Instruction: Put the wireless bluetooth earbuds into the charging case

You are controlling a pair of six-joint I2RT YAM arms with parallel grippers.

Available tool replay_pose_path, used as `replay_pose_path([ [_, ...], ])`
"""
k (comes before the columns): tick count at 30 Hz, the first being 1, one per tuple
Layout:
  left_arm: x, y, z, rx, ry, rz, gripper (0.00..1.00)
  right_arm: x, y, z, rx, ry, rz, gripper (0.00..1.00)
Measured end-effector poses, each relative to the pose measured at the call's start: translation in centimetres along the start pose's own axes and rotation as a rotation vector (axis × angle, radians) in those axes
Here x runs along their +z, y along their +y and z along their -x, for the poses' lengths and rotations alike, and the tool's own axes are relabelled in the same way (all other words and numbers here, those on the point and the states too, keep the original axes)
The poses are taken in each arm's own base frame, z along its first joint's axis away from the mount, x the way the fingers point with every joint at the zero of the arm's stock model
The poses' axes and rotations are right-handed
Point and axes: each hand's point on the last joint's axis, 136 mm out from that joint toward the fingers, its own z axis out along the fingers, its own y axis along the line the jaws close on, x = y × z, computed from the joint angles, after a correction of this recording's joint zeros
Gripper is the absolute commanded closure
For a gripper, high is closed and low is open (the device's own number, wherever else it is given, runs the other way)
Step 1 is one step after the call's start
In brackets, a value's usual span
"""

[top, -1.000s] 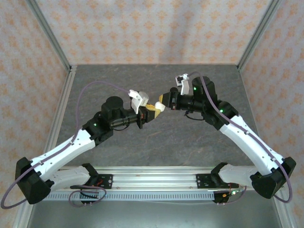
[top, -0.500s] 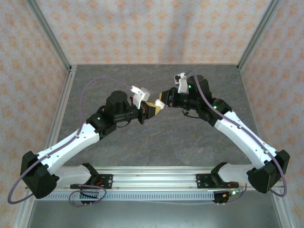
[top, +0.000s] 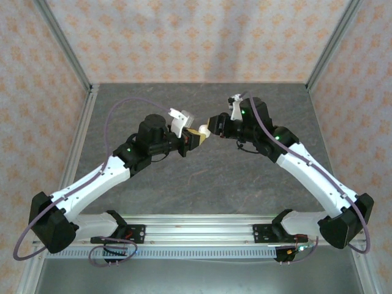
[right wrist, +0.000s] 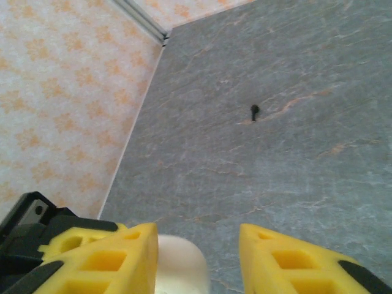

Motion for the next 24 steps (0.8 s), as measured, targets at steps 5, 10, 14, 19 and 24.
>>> replay_pose_path([
  [5,-0.3,1.5,-0.4,-0.009,-0.006,0.05,1.0,-1.2,-2.8,0.7,0.036,-0.021,-0.094,0.55],
  [10,-0.7,4.2,-1.9,-0.054,0.013,0.119,1.0,-2.1,-6.4,1.9,0.114,-0.048,-0.186,0.55],
  [14,-1.6,8.1,-2.3,-0.14,0.016,0.21,1.0,-2.2,-7.5,1.9,0.158,-0.048,-0.208,0.55],
  [19,-1.8,13.4,-6.0,-0.287,0.124,0.337,1.0,-1.6,-8.3,0.4,0.192,0.001,-0.216,0.54],
  [24,-1.9,17.9,-12.3,-0.454,0.296,0.446,1.0,-0.6,-9.2,-0.8,0.214,0.056,-0.233,0.54],
])
